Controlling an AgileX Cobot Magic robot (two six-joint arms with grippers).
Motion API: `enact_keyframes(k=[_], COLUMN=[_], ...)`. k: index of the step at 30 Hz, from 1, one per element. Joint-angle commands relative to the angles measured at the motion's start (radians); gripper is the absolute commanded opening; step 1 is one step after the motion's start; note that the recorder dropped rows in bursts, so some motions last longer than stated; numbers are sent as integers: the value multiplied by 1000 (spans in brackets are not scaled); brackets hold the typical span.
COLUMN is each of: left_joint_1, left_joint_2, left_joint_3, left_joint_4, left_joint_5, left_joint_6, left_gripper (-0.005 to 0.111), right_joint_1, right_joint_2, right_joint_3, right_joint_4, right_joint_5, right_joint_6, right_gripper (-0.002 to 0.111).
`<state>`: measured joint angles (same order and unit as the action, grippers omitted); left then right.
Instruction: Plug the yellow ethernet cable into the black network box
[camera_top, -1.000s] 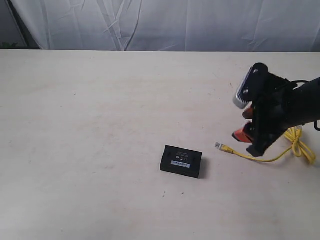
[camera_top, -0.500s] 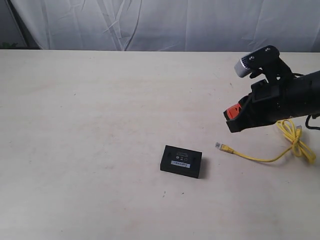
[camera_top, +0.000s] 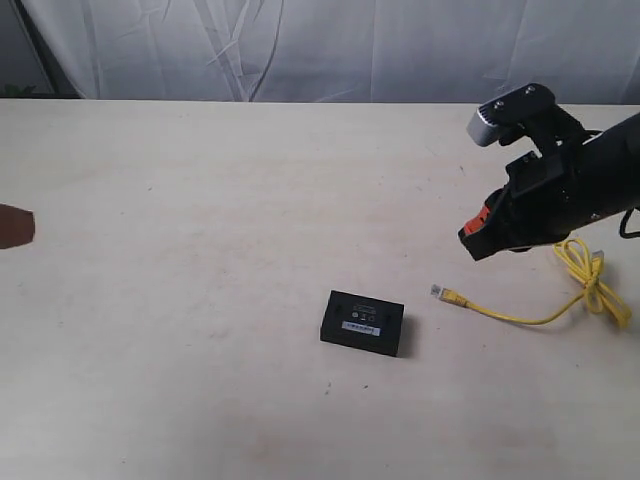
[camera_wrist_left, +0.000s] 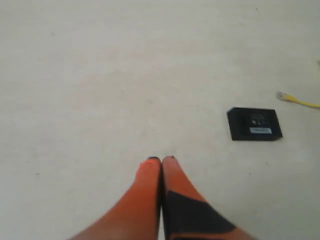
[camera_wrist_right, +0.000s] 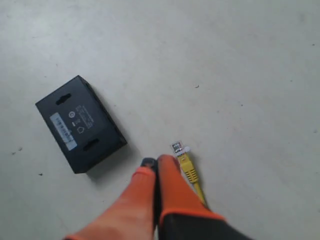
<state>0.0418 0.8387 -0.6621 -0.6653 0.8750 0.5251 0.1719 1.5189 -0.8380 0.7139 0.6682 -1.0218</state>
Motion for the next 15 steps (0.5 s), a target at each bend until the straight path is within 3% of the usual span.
enact_keyframes(k=[1, 5, 15], left_joint_1=[-25, -131, -477], left_joint_2=[133, 206, 395], left_joint_3=[-68, -106, -169], left_joint_4=[-64, -16, 76], left_joint_5=[80, 71, -115], left_joint_6=[59, 12, -153], left_gripper=[0, 0, 0], right_joint_1=[-1, -1, -1], right_joint_2=[4, 23, 74], right_joint_3=[-6, -6, -6], right_joint_4=[-13, -48, -129], right_joint_5=[2, -19, -38], right_joint_6=[11, 71, 171], right_gripper=[-1, -1, -1])
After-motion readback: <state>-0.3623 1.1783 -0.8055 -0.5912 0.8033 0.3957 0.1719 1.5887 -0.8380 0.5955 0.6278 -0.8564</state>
